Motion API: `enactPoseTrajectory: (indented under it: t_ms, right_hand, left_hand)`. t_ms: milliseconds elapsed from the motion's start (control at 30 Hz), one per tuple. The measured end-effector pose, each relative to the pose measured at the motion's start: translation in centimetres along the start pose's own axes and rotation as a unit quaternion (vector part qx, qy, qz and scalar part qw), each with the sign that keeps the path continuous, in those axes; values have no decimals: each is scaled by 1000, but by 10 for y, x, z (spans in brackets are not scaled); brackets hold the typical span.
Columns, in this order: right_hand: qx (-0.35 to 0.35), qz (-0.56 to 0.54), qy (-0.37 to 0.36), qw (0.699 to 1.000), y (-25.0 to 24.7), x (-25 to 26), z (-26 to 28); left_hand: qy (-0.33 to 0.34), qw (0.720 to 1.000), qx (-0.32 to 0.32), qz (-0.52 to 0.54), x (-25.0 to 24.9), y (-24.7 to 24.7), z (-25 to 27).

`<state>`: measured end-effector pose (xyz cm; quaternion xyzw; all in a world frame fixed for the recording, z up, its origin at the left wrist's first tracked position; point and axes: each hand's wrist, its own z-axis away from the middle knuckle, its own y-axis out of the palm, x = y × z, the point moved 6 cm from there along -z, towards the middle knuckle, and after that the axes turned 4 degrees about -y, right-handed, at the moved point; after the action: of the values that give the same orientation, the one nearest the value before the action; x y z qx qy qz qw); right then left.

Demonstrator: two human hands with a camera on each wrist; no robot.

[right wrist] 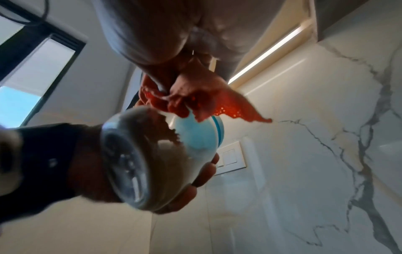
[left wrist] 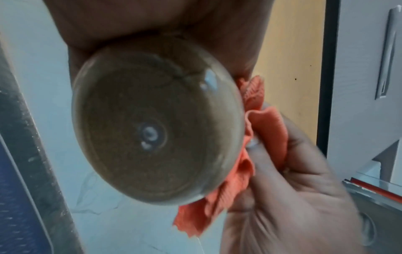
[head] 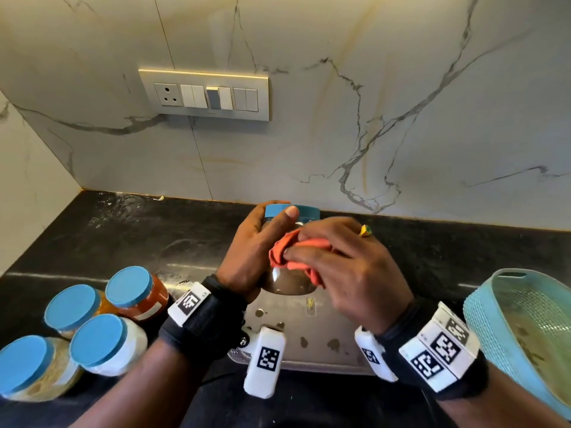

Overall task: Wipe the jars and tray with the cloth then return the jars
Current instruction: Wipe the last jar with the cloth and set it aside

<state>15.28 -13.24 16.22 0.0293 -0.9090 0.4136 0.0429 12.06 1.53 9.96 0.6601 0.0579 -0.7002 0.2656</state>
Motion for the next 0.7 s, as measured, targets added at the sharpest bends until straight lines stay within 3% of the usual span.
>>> enactPoseTrajectory:
  t_ms: [100,167,433,600,700]
  right_hand:
    - [-83,-47,74,993,-9,-22,-6]
    - [-96,-63,113,987,-9,-27,-6]
    - [-1,-23,2,1000,7,15,17]
    - [-108,-85,115,984,-17,-30,-8]
    - [-111,-79,131,982,-18,-29,-11]
  left_hand:
    - [12,1000,-10,23,0,7,0]
    - [26,999,-30,24,-3,6,-1]
    - [43,995,-55,75,-11,-2,-8]
    - [37,996,-33,78,-11,8,-7]
    - [38,995,-42,76,-16,7,-9]
